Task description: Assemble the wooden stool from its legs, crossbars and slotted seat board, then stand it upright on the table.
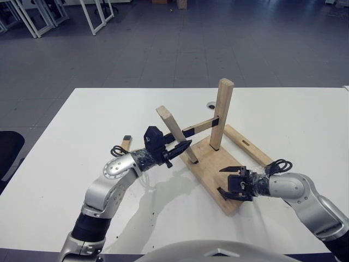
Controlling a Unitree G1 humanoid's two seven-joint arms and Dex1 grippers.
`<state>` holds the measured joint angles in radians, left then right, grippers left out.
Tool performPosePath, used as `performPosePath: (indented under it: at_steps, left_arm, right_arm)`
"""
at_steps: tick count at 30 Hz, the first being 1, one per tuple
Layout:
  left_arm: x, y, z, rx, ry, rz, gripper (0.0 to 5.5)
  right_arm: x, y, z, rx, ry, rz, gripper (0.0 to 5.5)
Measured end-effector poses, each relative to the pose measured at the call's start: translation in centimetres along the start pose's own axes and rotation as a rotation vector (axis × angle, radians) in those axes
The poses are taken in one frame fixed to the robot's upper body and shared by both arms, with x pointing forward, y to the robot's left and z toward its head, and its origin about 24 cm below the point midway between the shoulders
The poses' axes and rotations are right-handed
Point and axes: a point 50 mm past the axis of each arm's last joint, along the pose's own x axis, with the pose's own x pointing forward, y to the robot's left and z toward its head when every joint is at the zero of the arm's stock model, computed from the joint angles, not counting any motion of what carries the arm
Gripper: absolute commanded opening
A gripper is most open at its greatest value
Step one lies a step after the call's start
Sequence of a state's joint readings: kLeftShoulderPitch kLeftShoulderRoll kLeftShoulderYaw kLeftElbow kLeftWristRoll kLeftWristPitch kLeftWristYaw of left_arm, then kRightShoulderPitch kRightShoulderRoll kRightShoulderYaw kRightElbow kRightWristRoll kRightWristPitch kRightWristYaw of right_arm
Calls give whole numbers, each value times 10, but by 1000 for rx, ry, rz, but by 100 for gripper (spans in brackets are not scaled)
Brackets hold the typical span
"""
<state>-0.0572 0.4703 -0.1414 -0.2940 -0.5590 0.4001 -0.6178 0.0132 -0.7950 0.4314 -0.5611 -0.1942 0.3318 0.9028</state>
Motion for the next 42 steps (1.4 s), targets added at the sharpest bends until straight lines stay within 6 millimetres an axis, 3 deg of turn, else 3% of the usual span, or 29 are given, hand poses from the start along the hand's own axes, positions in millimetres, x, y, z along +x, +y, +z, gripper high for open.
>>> performPosePath:
  at_steps: [5, 20, 30, 42]
  left_arm:
    - [-2, 14, -1, -56, 11, -30, 204]
    - [10, 25, 3, -19, 56, -100, 204]
    - [15, 44, 3, -111, 68, -142, 204]
    - [25, 44, 13, -36, 134, -197, 204]
  right_arm:
    - [3, 4, 1, 6, -5, -20, 345]
    - [4, 4, 0, 10, -7, -34, 345]
    - [5, 4, 2, 12, -17, -41, 345]
    - [5, 2, 3, 3, -23, -49, 345]
